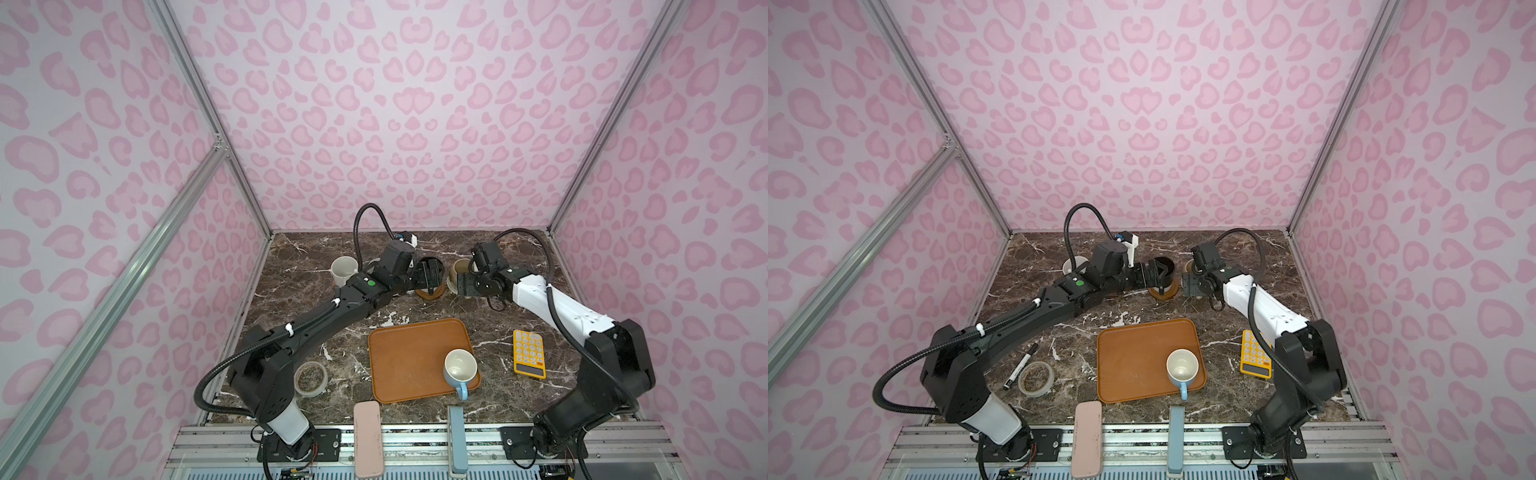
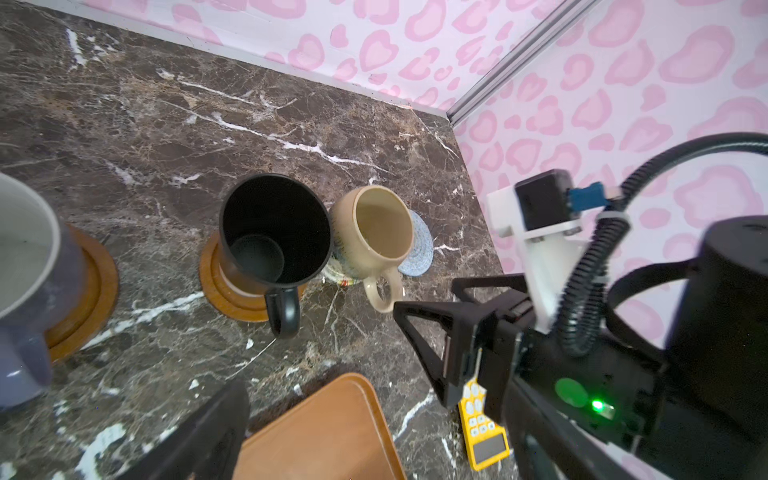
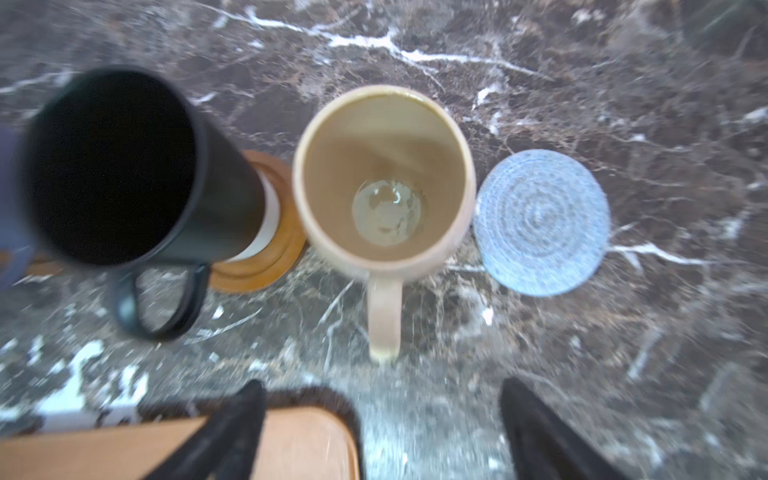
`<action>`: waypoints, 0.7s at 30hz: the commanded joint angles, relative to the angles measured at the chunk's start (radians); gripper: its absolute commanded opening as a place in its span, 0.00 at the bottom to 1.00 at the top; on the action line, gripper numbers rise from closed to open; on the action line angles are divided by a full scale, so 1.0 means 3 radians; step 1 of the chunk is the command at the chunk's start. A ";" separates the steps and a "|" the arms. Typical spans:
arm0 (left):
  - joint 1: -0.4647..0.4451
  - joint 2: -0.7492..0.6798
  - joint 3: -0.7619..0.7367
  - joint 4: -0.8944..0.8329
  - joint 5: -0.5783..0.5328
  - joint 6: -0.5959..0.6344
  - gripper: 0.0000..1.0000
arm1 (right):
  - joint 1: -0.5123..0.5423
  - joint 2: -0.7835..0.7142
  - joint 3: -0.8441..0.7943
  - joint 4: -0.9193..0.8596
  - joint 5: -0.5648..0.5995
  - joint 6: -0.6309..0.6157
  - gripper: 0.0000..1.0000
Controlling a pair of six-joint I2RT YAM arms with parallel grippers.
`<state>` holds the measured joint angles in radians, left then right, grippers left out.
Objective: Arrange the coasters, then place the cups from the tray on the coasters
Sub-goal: 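Release the cream mug and move the right gripper back to the tray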
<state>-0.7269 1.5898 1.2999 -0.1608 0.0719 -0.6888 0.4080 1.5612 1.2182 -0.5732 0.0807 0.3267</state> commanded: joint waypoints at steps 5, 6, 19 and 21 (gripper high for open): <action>-0.0011 -0.0541 -0.0518 0.0093 0.0541 0.0004 0.97 | 0.0215 -0.0796 -0.0350 -0.0573 -0.0157 0.0098 0.99; -0.0016 -0.0612 -0.0590 0.0084 0.0632 0.0005 0.97 | 0.0282 -0.0926 -0.0419 -0.0639 -0.0218 0.0127 0.99; -0.0236 -0.1412 -0.1581 -0.0152 0.0710 0.0006 0.97 | 0.1795 -0.1958 -0.1001 -0.1422 0.0075 0.1158 0.99; -0.0281 -0.1510 -0.1711 -0.0145 0.0660 -0.0019 0.97 | 0.2008 -0.2005 -0.1144 -0.1348 0.0141 0.1333 0.99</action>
<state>-0.7994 1.1660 0.8230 -0.2146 0.2821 -0.6819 0.9524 0.9726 0.9154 -0.9627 0.0734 0.6090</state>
